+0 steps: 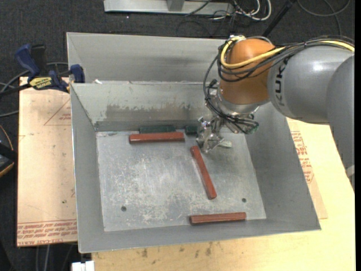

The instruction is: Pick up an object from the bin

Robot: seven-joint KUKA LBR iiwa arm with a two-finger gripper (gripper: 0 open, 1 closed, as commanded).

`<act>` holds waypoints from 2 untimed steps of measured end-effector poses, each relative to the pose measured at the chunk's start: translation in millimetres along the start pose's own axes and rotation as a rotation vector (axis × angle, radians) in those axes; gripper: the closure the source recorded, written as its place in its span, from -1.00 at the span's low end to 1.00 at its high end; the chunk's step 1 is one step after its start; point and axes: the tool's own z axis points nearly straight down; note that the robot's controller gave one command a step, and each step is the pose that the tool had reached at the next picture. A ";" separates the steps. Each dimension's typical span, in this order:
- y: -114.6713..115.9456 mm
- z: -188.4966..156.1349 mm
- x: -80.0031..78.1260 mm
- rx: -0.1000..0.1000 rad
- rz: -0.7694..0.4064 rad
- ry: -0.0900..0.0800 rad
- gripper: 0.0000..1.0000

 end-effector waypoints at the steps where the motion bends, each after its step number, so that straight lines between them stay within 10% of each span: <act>1: 4.6 7.8 4.4 -0.014 -0.001 0.016 -1.00; 2: 4.4 7.8 4.4 -0.014 -0.001 0.016 -1.00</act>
Offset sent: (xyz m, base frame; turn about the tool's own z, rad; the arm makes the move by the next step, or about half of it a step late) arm 0.0000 0.0000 0.0000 0.0000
